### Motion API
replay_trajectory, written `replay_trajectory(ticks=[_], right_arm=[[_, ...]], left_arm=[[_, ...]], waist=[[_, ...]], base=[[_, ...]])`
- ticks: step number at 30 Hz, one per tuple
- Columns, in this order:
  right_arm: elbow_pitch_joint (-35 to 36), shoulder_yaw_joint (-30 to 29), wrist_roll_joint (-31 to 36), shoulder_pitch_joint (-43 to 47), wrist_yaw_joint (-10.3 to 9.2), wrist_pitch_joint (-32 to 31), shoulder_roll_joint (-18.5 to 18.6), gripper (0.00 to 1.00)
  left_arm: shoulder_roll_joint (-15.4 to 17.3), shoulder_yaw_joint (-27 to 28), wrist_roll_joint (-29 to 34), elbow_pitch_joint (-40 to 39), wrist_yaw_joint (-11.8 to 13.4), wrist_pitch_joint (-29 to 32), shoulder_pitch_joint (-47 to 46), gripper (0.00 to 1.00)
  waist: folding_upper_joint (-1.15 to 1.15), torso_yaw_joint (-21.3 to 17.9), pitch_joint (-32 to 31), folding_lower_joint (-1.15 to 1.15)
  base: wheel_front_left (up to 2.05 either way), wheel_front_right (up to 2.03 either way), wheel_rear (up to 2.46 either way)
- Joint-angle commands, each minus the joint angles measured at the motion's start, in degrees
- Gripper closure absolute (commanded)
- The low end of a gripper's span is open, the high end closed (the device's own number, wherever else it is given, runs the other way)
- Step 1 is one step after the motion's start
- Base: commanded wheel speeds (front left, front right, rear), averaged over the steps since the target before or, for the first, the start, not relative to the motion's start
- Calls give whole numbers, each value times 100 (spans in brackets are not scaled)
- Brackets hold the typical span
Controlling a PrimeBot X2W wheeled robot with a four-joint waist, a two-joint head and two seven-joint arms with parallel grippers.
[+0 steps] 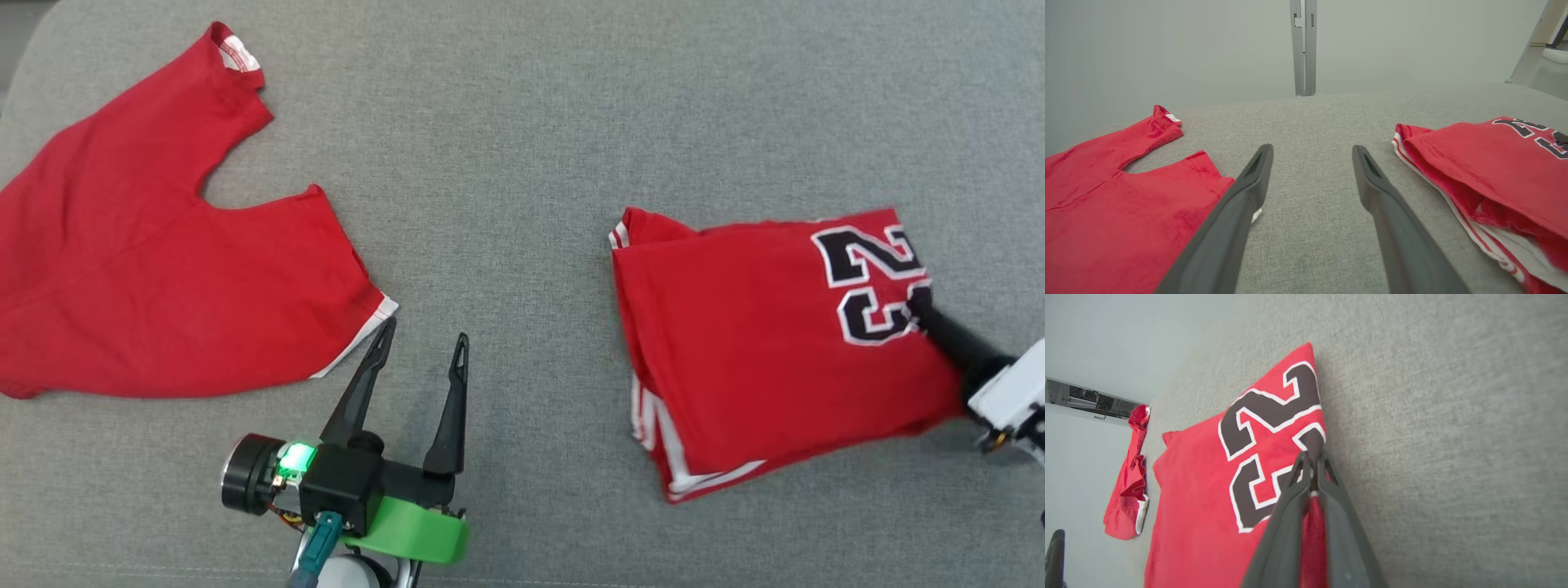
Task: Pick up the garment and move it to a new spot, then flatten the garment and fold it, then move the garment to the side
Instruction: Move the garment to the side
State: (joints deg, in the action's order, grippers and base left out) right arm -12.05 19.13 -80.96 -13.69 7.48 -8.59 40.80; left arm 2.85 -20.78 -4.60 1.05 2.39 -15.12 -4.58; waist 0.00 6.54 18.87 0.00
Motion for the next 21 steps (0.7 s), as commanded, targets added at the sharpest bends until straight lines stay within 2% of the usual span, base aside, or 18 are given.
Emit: replay_trajectory(ticks=[1, 10, 15, 21], right_arm=[[70, -72, 97, -225, 2, 185, 82, 100], [66, -146, 651, -1427, 2, 797, 452, 100], [-269, -295, 777, -2023, 2, 955, 763, 100], [-773, -564, 828, -2234, 2, 1173, 1190, 100]], left_arm=[[9, 10, -37, 23, -81, -2, -144, 0], [58, 57, 351, -272, -337, -2, -592, 0], [72, -31, 489, -810, -385, -1, -932, 0], [105, -94, 530, -1287, -376, -2, -1095, 0]], waist=[[0, -64, 158, 0], [0, -432, 942, 0], [0, -613, 1402, 0], [0, -789, 1758, 0]], base=[[0, 0, 0], [0, 0, 0], [0, 0, 0], [0, 0, 0]])
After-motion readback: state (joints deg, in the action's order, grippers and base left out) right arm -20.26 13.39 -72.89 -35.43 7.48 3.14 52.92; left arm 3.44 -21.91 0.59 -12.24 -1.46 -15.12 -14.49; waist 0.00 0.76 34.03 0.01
